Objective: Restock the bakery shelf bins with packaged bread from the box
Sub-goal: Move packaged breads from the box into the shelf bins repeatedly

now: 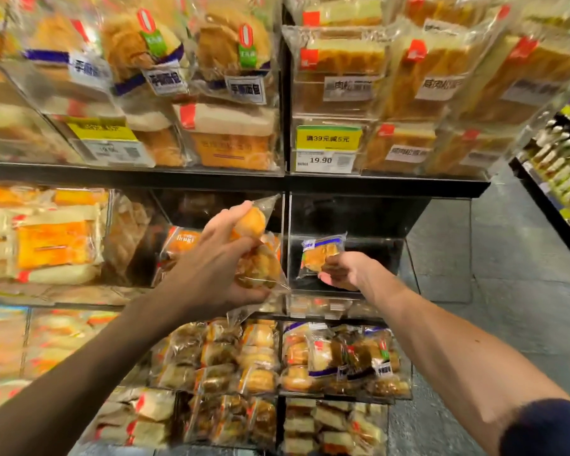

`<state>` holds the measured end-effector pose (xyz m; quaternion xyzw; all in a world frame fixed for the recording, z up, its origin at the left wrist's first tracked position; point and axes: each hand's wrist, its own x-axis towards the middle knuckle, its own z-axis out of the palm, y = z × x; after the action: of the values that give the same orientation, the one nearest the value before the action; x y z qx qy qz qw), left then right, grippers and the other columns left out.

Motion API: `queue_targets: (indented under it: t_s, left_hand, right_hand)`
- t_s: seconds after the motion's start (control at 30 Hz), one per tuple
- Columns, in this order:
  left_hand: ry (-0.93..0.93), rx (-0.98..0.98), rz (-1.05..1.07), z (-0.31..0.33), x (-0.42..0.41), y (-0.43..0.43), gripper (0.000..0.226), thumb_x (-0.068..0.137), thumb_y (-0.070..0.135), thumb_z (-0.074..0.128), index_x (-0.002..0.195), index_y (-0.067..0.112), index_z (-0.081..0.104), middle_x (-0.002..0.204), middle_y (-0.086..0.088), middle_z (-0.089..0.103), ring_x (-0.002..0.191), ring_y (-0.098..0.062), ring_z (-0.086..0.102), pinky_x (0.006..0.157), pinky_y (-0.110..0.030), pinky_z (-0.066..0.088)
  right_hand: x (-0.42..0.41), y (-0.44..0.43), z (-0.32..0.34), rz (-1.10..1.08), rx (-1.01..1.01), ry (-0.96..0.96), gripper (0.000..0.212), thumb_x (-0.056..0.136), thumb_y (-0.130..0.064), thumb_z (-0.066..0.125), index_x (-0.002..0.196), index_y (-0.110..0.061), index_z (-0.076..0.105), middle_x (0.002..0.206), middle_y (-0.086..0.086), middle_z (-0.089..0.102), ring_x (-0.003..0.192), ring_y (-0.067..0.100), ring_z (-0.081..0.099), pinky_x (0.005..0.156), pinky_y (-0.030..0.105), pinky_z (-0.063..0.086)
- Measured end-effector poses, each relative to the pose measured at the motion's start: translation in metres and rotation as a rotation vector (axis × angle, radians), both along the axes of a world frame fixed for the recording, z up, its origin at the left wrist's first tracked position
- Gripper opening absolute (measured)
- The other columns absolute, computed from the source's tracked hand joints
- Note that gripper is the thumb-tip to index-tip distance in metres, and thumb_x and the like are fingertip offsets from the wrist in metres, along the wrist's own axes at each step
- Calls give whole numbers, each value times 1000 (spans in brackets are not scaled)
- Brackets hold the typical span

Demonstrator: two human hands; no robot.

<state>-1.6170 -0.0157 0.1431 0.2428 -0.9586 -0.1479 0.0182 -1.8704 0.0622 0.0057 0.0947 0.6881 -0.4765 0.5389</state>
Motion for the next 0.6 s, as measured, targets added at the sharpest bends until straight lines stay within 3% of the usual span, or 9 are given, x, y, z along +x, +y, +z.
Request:
queue_targets:
  t_s: [0.07, 0.17, 0.3, 0.4, 0.5, 0.57, 0.6]
  left_hand:
    - [-32, 4, 0, 2, -2, -2, 75, 72, 65, 71, 135, 28, 53, 164, 7, -8, 151, -22, 0, 119, -44, 22]
    - [-92, 27, 5, 3, -5, -4, 76, 74, 62, 73, 139, 31, 47, 161, 12, -15, 150, -19, -7, 118, -45, 24]
    - [-107, 54, 2, 0, -1, -9, 75, 74, 64, 71, 138, 31, 48, 160, 15, -19, 150, -18, -10, 119, -42, 21]
    - [-109, 68, 19, -1, 5, -12, 75, 75, 64, 71, 138, 30, 49, 160, 16, -19, 150, -17, -10, 120, -40, 17]
    - [-89, 91, 45, -1, 9, -15, 74, 75, 65, 71, 137, 30, 50, 158, 23, -20, 149, -16, -7, 120, -41, 19]
    - [-65, 102, 52, 0, 10, -16, 73, 74, 65, 72, 135, 29, 52, 157, 25, -18, 150, -17, -3, 118, -42, 24]
    - [-50, 102, 47, 1, 11, -17, 73, 73, 65, 72, 134, 30, 52, 157, 25, -17, 150, -17, 0, 117, -42, 26]
  right_hand:
    - [-2, -3, 0, 48, 50, 12, 13, 98, -5, 58, 85, -5, 59, 99, 16, 62, 75, 24, 59, 46, 30, 56]
    - [-1, -8, -2, 221, 245, 180, 23, 94, -21, 67, 78, -8, 57, 80, 9, 55, 68, 19, 52, 64, 32, 54]
    - [1, -23, -9, 239, 289, 258, 27, 98, -22, 60, 74, -10, 57, 68, 5, 52, 60, 16, 50, 59, 29, 48]
    - [3, -30, -7, 237, 275, 297, 16, 97, -23, 62, 92, -9, 57, 77, 8, 59, 69, 18, 55, 65, 31, 53]
    - [4, -31, -6, 280, 303, 418, 19, 95, -28, 61, 97, -10, 56, 73, 6, 57, 66, 17, 50, 69, 32, 49]
    - [3, -30, -8, 289, 293, 446, 22, 96, -30, 62, 102, -10, 55, 84, 8, 60, 72, 20, 53, 82, 38, 51]
    - [3, -29, -7, 289, 280, 458, 25, 96, -31, 62, 107, -9, 55, 96, 9, 61, 84, 23, 58, 90, 41, 50]
